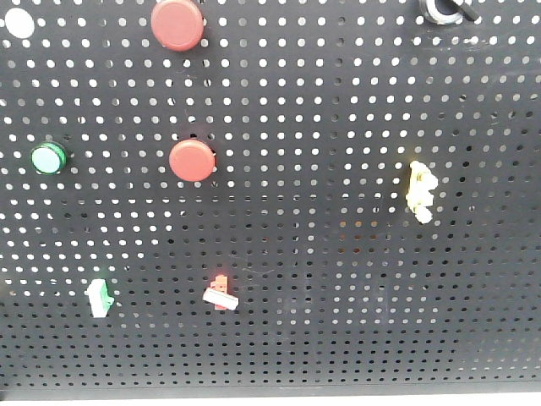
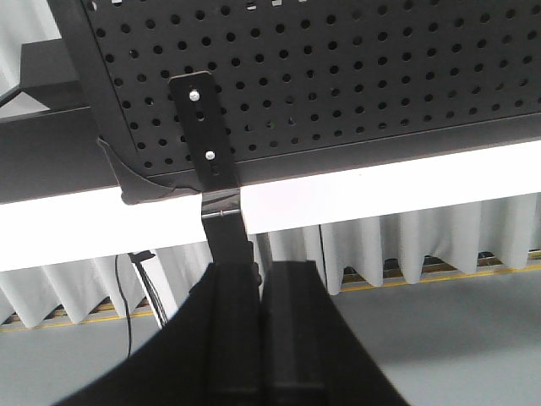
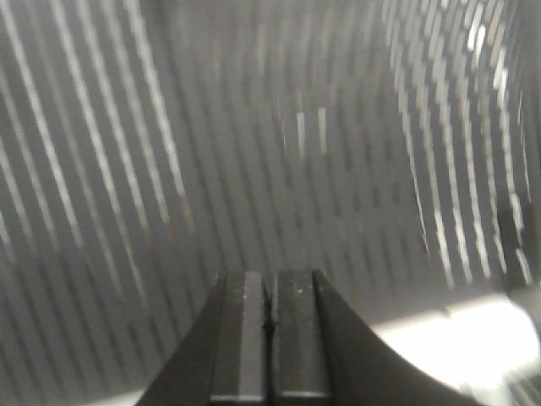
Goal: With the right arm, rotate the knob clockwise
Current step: 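Raise the right gripper up to the white knob atop the pegboard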
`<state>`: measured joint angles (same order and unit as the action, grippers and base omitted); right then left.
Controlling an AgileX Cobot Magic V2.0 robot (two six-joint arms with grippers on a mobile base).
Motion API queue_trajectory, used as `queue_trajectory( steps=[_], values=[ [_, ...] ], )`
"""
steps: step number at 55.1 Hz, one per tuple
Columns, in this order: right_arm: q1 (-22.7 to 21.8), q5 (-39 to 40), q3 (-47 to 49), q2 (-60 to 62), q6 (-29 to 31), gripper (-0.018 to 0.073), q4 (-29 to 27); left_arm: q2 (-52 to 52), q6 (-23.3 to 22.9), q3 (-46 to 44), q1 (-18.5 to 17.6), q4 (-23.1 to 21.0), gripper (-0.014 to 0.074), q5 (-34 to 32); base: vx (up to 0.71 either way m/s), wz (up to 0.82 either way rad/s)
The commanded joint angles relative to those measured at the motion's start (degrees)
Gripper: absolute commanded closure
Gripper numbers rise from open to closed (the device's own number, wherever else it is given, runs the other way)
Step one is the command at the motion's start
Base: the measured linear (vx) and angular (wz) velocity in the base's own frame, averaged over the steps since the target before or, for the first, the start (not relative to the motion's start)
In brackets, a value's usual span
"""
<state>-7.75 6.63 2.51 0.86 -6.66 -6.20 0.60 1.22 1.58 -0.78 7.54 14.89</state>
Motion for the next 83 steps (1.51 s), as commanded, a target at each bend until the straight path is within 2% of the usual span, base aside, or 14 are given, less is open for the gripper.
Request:
queue_trajectory(
  steps=[1, 16, 26, 36, 49, 67, 76, 83],
  values=[
    [-0.3, 5.6, 7.1, -0.8, 0.0, 0.0557, 1.9, 0.9, -0.1, 1.5, -0.2, -0.4, 0.0603, -4.5, 0.00, 0.00],
    [-0.3, 2.9, 29.9, -15.1, 0.0, 0.0547, 11.9, 0.9, -0.1, 1.5, -0.2, -0.4, 0.0603, -4.5, 0.00, 0.00],
    [-0.3, 2.4, 43.0, -28.6, 0.0, 0.0543, 12.2, 0.9, -0.1, 1.5, -0.2, -0.4, 0.0603, -4.5, 0.00, 0.00],
    [-0.3, -0.9, 51.3, -40.1, 0.9, 0.0532, 12.2, 0.9, -0.1, 1.5, -0.2, -0.4, 0.0603, -4.5, 0.00, 0.00],
    [-0.3, -4.5, 55.0, -45.5, 1.4, 0.0457, 12.2, 0.9, -0.1, 1.5, -0.2, -0.4, 0.0603, -4.5, 0.00, 0.00],
    [-0.3, -1.7, 55.0, -45.6, 1.5, 0.0195, 11.6, 0.9, -0.1, 1.5, -0.2, -0.4, 0.0603, -4.5, 0.00, 0.00],
    [-0.2, -0.4, 55.0, -46.0, 1.3, 0.0174, 11.9, 0.9, -0.1, 1.5, -0.2, -0.4, 0.0603, -4.5, 0.00, 0.00],
    [0.6, 3.5, 55.0, -48.6, 1.3, 0.0186, 16.4, 0.9, -0.1, 1.5, -0.2, -0.4, 0.0603, -4.5, 0.00, 0.00]
  ],
)
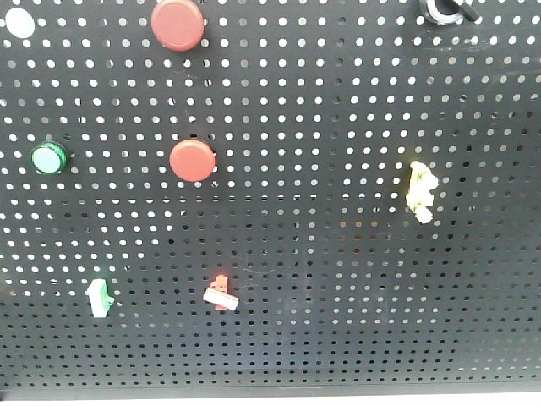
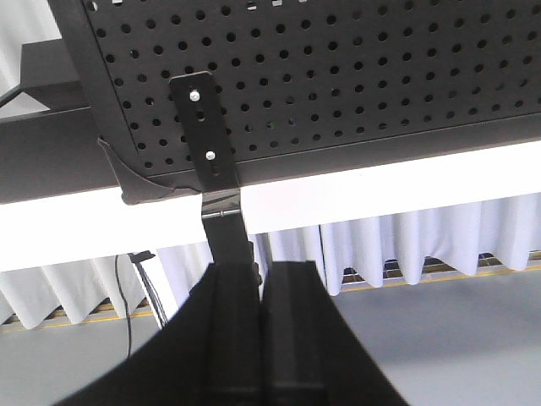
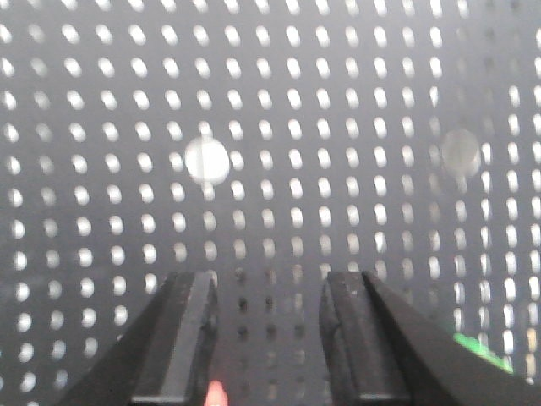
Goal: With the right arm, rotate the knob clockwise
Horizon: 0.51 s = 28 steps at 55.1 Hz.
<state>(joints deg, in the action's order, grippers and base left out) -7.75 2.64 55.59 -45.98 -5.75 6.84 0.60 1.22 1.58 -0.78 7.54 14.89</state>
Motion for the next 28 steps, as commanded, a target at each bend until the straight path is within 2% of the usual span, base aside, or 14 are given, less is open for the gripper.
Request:
queue_trajectory(
  steps=[1, 7, 11, 19, 28],
  values=[
    [1.1, 8.2, 2.0, -2.3, 0.4, 0.0188, 4.1, 0.9, -0.1, 1.5, -0.2, -0.4, 0.0603, -4.5, 0.00, 0.00],
    [7.2, 12.9, 3.9, -4.9, 0.3, 0.0192, 9.2, 0.9, -0.1, 1.5, -0.2, -0.4, 0.0603, -4.5, 0.00, 0.00],
    [13.0, 14.2, 6.8, -7.2, 0.4, 0.0192, 13.5, 0.9, -0.1, 1.5, -0.2, -0.4, 0.0603, -4.5, 0.00, 0.00],
    [21.1, 10.6, 13.2, -11.9, 2.4, 0.0192, 20.0, 0.9, -0.1, 1.5, -0.2, -0.4, 0.0603, -4.5, 0.00, 0.00],
    [26.1, 6.6, 19.9, -17.4, 4.8, 0.0192, 25.6, 0.9, -0.1, 1.5, -0.2, -0.4, 0.0603, -4.5, 0.00, 0.00]
  ],
)
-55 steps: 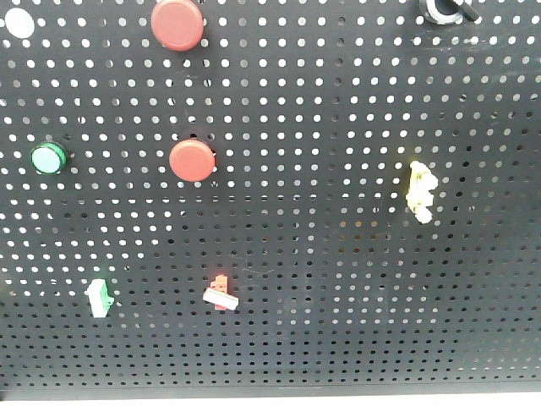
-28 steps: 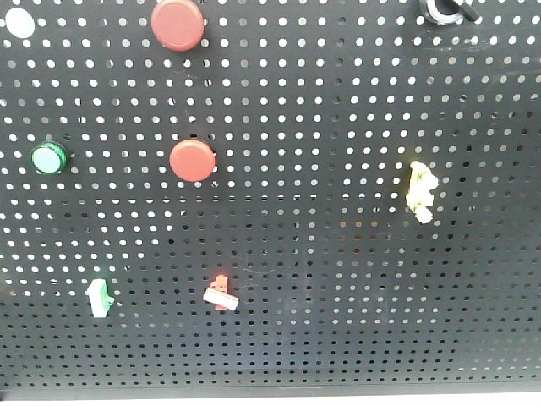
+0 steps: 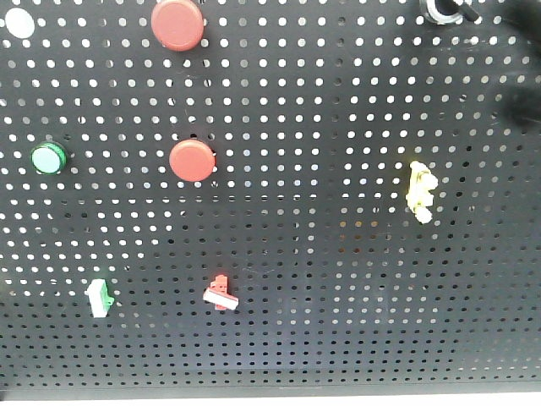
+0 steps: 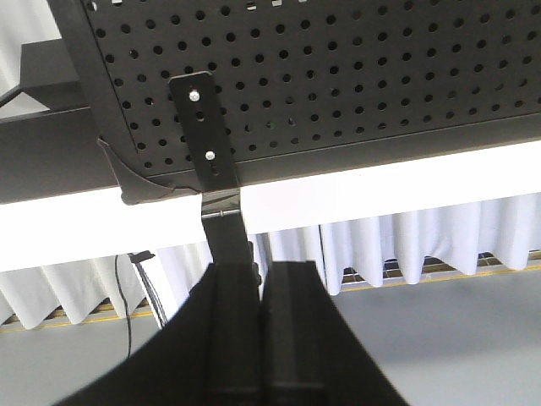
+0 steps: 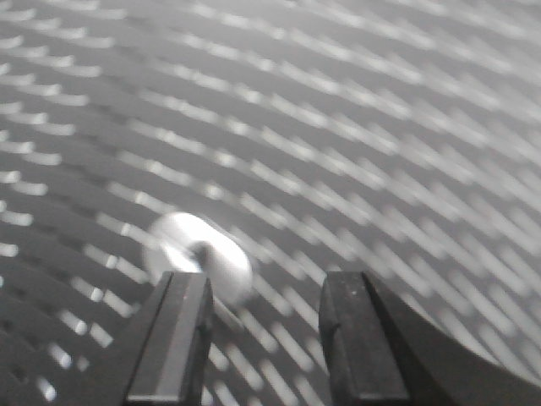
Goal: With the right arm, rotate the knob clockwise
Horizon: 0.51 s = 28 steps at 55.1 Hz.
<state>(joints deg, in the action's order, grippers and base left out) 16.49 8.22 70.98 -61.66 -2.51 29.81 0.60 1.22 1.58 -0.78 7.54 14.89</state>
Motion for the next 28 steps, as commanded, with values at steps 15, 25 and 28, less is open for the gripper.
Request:
queue_trajectory(
  steps=[15, 25, 28],
  values=[
    [4.0, -1.1, 8.1, -4.8, 1.8, 0.0224, 7.3, 0.9, -0.1, 1.5, -0.2, -0.4, 0.0603, -4.5, 0.00, 0.00],
    [4.0, -2.9, 8.1, -5.4, 1.8, 0.0313, 9.3, 0.9, -0.1, 1.5, -0.2, -0.4, 0.0603, -4.5, 0.00, 0.00],
    [4.0, -3.1, 8.1, -5.7, 1.9, 0.0329, 9.3, 0.9, -0.1, 1.5, -0.2, -0.4, 0.0603, -4.5, 0.00, 0.00]
  ],
)
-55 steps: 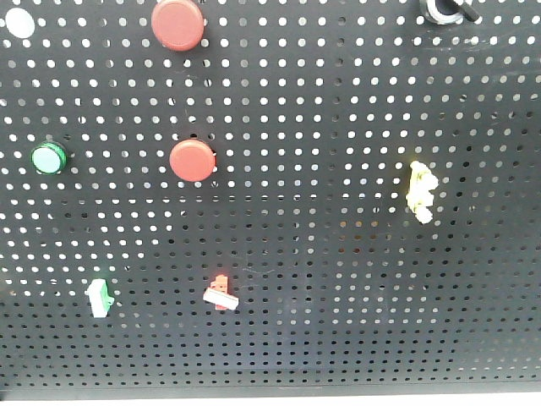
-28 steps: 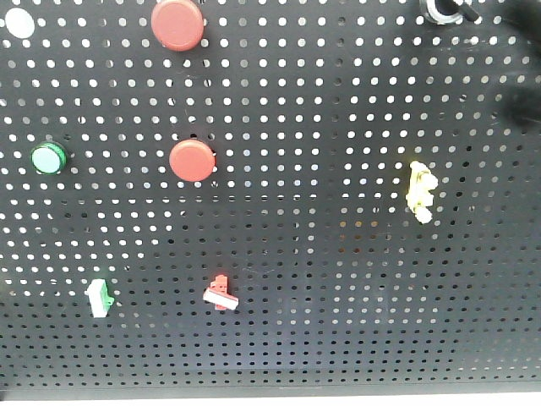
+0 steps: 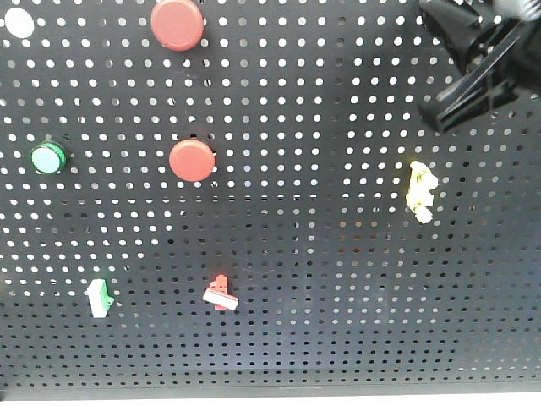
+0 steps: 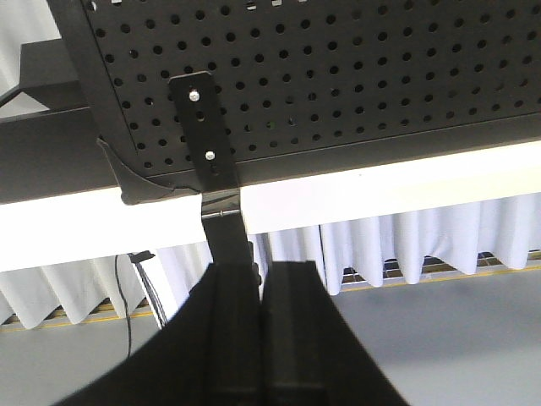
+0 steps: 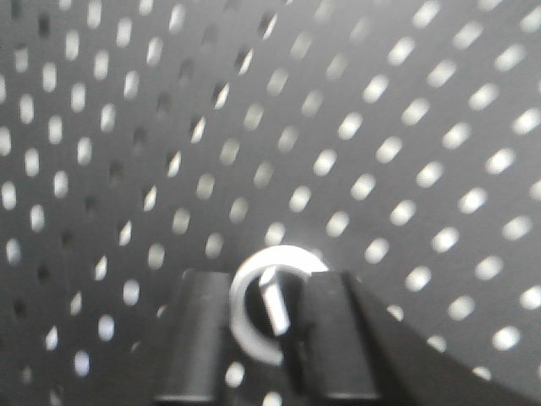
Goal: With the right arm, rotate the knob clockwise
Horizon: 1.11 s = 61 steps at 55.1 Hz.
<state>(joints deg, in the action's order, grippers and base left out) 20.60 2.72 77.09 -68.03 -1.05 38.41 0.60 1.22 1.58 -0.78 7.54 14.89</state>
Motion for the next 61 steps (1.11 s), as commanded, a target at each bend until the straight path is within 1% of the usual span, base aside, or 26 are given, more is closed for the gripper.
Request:
queue_trajectory(
  steps=[1, 17, 24, 32, 34, 42, 50, 54, 58, 61],
  values=[
    [-0.1, 2.4, 2.0, 0.6, 0.5, 0.0331, 0.7, 0.9, -0.1, 1.5, -0.2, -0.4, 0.0603, -4.5, 0.00, 0.00],
    [-0.1, 2.3, 2.0, -0.8, 0.6, 0.0342, 0.2, 0.9, -0.1, 1.5, -0.2, -0.4, 0.0603, -4.5, 0.00, 0.00],
    [-0.1, 2.3, 2.0, -0.8, -0.3, 0.0416, -0.6, 0.9, -0.1, 1.5, -0.2, -0.4, 0.0603, -4.5, 0.00, 0.00],
    [-0.1, 1.0, 2.0, -0.8, -0.5, 0.0550, -5.3, 0.9, -0.1, 1.5, -0.2, -0.4, 0.0603, -4.5, 0.00, 0.00],
    [-0.1, 0.5, 2.0, -0.8, -0.5, 0.0575, -7.4, 0.9, -0.1, 1.5, -0.2, -0.4, 0.0603, -4.5, 0.00, 0.00],
    [-0.1, -0.2, 2.0, -0.8, -1.2, 0.0572, -14.3, 0.9, -0.1, 1.5, -0.2, -0.4, 0.0603, -4.5, 0.00, 0.00],
    [-0.1, 1.3, 2.0, -0.8, -8.4, 0.0571, -27.5, 0.9, -0.1, 1.5, -0.2, -0.4, 0.0603, -4.5, 0.00, 0.00],
    [-0.1, 2.6, 2.0, -0.8, -10.2, 0.0569, -33.6, 0.9, -0.1, 1.5, -0.2, -0.4, 0.0603, -4.5, 0.00, 0.00],
    [-0.1, 4.4, 2.0, -0.8, -10.8, 0.0569, -39.0, 0.9, -0.1, 1.5, -0.2, -0.4, 0.0603, -4.5, 0.00, 0.00],
    [-0.1, 5.8, 2.0, -0.8, -11.3, 0.0568, -45.0, 0.9, -0.1, 1.5, -0.2, -0.4, 0.0603, -4.5, 0.00, 0.00]
  ],
)
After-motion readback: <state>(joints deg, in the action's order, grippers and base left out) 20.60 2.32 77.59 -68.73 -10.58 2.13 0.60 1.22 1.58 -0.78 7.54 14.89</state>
